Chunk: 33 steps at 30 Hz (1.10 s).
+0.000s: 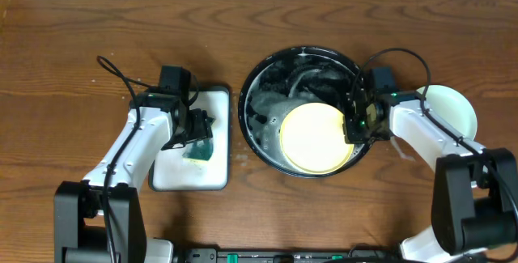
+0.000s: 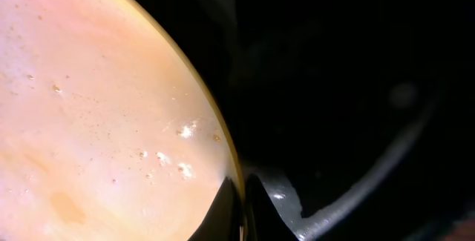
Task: Clean dirty plates on tray and stack at the side
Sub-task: 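Return the sponge to the foam tray with the left gripper, then lift the yellow plate upright with the right gripper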
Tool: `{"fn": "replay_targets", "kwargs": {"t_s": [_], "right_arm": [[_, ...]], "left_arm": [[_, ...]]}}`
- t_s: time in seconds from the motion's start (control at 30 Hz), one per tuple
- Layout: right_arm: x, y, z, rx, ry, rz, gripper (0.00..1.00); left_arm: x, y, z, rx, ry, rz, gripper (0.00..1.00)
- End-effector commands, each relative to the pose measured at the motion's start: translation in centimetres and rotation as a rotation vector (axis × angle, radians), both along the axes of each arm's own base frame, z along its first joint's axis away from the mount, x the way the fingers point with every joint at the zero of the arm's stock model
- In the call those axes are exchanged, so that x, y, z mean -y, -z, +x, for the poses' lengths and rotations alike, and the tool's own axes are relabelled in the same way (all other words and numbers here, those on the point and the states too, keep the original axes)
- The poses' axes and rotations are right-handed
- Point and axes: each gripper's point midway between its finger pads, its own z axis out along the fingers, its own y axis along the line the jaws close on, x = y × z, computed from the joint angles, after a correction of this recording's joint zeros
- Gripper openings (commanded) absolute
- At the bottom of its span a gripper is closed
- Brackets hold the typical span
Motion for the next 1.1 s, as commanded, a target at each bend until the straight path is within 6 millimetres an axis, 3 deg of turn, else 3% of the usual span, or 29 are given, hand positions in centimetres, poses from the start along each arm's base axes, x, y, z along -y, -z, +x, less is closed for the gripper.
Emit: {"fn": "replay_targets", "kwargs": {"t_s": [0.0, 0.17, 0.37, 0.5, 0.77, 1.07], "right_arm": [[0.5, -4.1, 1.7, 0.143, 0.018, -0.030, 0.01], [2.0, -9.5, 2.1, 0.327, 0.031, -0.159, 0.01], [2.4, -15.2, 1.9, 0.527, 0.042, -0.236, 0.01], [2.4, -16.9, 1.9, 0.595, 0.044, -0.270, 0.01], [2.1, -18.0, 1.7, 0.655, -0.017, -0.432, 0.01], [-0.8, -20.5, 0.4, 0.784, -0.160, -0.653, 0.01]], "left_arm": [[-0.4, 0.0, 0.0, -0.002, -0.002, 0.017, 0.79], [-0.4, 0.0, 0.0, -0.002, -0.002, 0.017, 0.80], [-0.4, 0.0, 0.0, -0.002, -0.002, 0.017, 0.80], [-0.4, 0.0, 0.0, -0.002, -0.002, 0.017, 0.80], [-0.4, 0.0, 0.0, -0.002, -0.002, 0.017, 0.80], [-0.4, 0.0, 0.0, -0.002, -0.002, 0.017, 0.80]]}}
